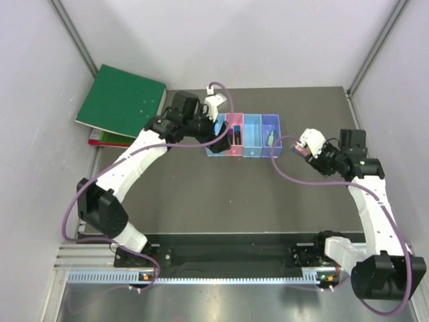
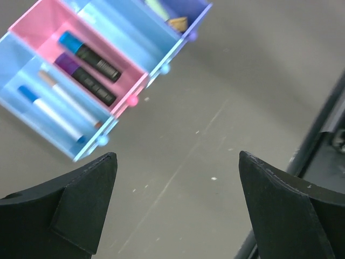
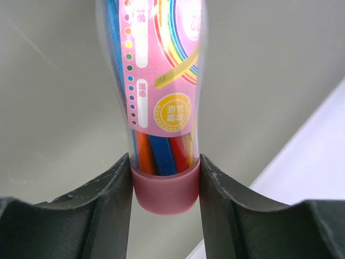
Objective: Sort the stationery into containers
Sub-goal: Pick up the stationery from the center of the board.
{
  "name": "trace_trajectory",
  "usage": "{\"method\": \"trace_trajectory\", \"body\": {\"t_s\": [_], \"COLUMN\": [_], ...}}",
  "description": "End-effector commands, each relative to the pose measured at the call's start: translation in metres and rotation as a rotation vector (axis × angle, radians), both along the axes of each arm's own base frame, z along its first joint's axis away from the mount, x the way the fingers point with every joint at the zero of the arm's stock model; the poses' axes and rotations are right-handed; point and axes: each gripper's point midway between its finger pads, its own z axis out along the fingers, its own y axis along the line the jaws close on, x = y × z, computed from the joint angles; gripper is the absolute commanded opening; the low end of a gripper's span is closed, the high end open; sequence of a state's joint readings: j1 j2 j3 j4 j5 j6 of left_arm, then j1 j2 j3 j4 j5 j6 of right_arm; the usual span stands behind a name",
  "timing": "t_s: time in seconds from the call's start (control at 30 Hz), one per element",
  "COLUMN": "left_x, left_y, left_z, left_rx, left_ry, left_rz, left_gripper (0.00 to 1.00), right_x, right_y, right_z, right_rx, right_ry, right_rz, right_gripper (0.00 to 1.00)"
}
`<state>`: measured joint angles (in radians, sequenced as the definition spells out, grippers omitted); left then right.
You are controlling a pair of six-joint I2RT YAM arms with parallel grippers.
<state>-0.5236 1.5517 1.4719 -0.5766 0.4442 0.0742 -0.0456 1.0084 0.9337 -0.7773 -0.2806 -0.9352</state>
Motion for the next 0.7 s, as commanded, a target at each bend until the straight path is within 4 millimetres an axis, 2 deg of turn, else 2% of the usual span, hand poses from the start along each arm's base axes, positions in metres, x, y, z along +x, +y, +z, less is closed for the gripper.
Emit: {"method": "trace_trajectory", "body": {"t_s": [0.0, 0.03, 0.13, 0.27, 0.33, 0.4, 0.47, 0.5, 0.57, 0.6, 0.67], "left_x": [0.009, 0.011, 0.015, 0.021, 0.022, 0.026, 0.029, 0.028, 0.036, 0.034, 0.035], "left_y": [-0.038, -0.043, -0.051, -0.057, -0.059, -0.063, -0.063, -0.070, -0.065, -0.075, -0.070], "left_z": [0.046, 0.050, 0.054, 0.041, 0.039, 0.036, 0.045, 0.044, 0.054, 0.056, 0.068], "left_rx": [-0.154, -0.147, -0.064, 0.062, 0.133, 0.204, 0.248, 0.289, 0.404, 0.408, 0.483], "left_ry": [-0.064, -0.091, -0.231, -0.347, -0.439, -0.547, -0.644, -0.730, -0.883, -0.958, -1.071], "left_rz": [-0.117, -0.142, -0.213, -0.283, -0.325, -0.342, -0.338, -0.373, -0.346, -0.338, -0.311], "left_gripper": [0.97, 0.96, 0.97, 0.98, 0.98, 0.99, 0.99, 0.99, 0.99, 0.99, 0.99], "right_x": [0.008, 0.009, 0.008, -0.003, -0.002, -0.009, -0.008, -0.010, -0.009, -0.009, -0.011], "right_y": [0.016, 0.018, 0.022, 0.038, 0.044, 0.051, 0.056, 0.057, 0.060, 0.061, 0.061], "right_z": [0.053, 0.061, 0.067, 0.075, 0.080, 0.078, 0.084, 0.084, 0.086, 0.085, 0.084], "right_rx": [0.059, 0.060, 0.069, 0.109, 0.135, 0.168, 0.193, 0.200, 0.204, 0.207, 0.208], "right_ry": [-0.127, -0.139, -0.137, -0.076, -0.046, 0.011, 0.028, 0.043, 0.051, 0.060, 0.079], "right_rz": [0.036, 0.042, 0.072, 0.171, 0.193, 0.232, 0.248, 0.251, 0.259, 0.263, 0.258], "right_gripper": [0.00, 0.00, 0.00, 0.00, 0.00, 0.00, 0.00, 0.00, 0.00, 0.00, 0.00]}}
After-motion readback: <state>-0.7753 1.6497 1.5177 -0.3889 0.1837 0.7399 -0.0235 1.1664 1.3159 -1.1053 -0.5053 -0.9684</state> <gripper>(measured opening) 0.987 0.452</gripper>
